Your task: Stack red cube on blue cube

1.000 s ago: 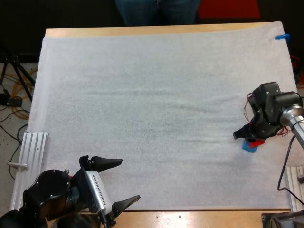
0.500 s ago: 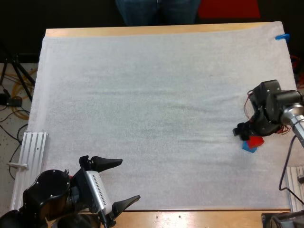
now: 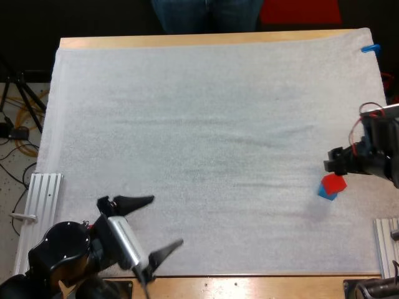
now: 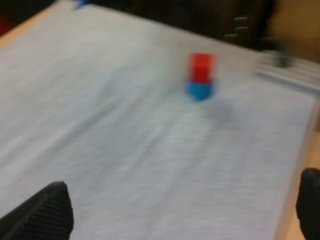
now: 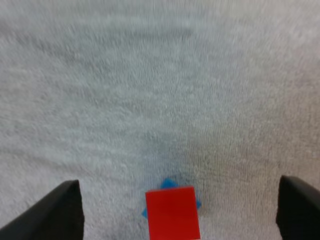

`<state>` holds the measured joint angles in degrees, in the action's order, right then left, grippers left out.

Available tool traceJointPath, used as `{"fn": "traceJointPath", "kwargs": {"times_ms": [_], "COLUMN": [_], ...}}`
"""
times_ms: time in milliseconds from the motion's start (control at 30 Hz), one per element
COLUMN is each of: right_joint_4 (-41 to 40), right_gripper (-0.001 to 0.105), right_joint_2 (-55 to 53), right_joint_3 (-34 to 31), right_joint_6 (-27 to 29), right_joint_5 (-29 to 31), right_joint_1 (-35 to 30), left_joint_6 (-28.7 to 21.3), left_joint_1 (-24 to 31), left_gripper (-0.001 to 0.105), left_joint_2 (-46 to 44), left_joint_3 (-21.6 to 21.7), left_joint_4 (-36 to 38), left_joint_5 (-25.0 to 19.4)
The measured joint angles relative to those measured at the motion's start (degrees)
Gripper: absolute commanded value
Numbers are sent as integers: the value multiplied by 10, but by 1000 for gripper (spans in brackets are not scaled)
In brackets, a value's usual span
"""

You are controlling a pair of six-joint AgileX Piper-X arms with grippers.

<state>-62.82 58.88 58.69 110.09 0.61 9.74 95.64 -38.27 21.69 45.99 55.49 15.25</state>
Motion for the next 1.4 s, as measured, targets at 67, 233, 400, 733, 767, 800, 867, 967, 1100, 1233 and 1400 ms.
{"fn": "traceJointPath", "kwargs": {"times_ms": [67,233,400,733,767,800,867,967,1100,1233,1400], "right_joint_4": [1,34,59,52,52,52,50,38,36,36,35], "right_gripper": [74,74,74,74,74,74,74,74,74,74,74], "right_joint_2": [-28,-60,-58,-87,-103,-121,-146,-199,-275,-347,-458], "right_joint_3": [0,0,0,0,0,0,0,0,-14,-47,-106], "right_joint_6": [0,-4,-6,-8,-8,-7,-5,-5,-11,-30,-34], "right_joint_5": [0,9,21,-34,-36,-39,-40,-40,-41,-41,-59], "right_joint_1": [0,0,-10,-152,-154,-154,-154,-154,-154,-154,-154], "left_joint_6": [0,0,-4,-30,-31,-31,-31,-31,-31,-31,-30], "left_joint_1": [0,37,168,385,385,385,385,385,385,385,385], "left_gripper": [87,87,87,87,87,87,87,87,87,87,87], "left_joint_2": [10,49,90,61,45,29,-4,-48,-100,-142,-210], "left_joint_3": [0,0,0,27,32,34,36,37,37,37,19], "left_joint_4": [-5,-58,-107,-88,-85,-77,-59,-19,20,47,76], "left_joint_5": [-47,-78,-80,-10,-7,-3,0,0,0,0,0]}}
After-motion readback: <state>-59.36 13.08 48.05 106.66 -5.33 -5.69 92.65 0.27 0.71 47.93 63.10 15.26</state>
